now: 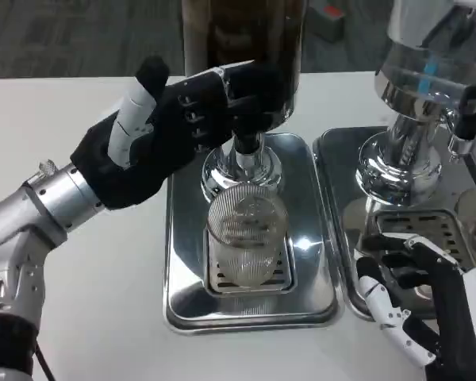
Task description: Grasp the cup under the faucet to collect the drink, then remove the cup.
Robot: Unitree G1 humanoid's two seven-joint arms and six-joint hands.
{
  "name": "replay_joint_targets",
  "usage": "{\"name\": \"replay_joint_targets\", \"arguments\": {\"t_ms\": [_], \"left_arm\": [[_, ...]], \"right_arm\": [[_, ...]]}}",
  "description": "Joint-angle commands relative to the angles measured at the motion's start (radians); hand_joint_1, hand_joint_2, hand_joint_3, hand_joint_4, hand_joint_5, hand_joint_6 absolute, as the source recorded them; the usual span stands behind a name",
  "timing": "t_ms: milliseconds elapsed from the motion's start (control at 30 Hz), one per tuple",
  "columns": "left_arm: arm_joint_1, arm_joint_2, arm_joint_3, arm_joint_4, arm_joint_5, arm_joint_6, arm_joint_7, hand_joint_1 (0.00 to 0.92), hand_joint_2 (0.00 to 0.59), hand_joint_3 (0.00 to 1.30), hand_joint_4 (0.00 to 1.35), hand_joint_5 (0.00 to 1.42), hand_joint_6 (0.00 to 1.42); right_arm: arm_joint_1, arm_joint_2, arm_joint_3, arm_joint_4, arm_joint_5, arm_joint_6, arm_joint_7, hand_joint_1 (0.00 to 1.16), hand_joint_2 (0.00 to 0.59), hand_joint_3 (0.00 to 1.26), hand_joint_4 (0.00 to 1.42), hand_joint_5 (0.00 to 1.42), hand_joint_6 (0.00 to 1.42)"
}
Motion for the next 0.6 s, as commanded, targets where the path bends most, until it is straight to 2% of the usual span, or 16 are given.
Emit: {"name": "replay_joint_targets", "arguments": {"t_ms": [33, 600], "left_arm": [[-0.017, -0.005, -0.017, 0.023, 0.029, -0.042, -0.018, 0.0, 0.076, 0.23, 0.11, 0.14, 0.15], [-0.003, 0.0, -0.059, 0.068, 0.105, -0.265, -0.017, 0.0, 0.083, 0.22, 0.12, 0.15, 0.17]], "right_arm": [[0.009, 0.004, -0.001, -0.004, 0.008, -0.004, -0.012, 0.39, 0.349, 0.51, 0.38, 0.43, 0.54], [0.012, 0.002, -0.004, -0.007, 0.011, -0.005, -0.01, 0.3, 0.343, 0.51, 0.38, 0.43, 0.54]]}}
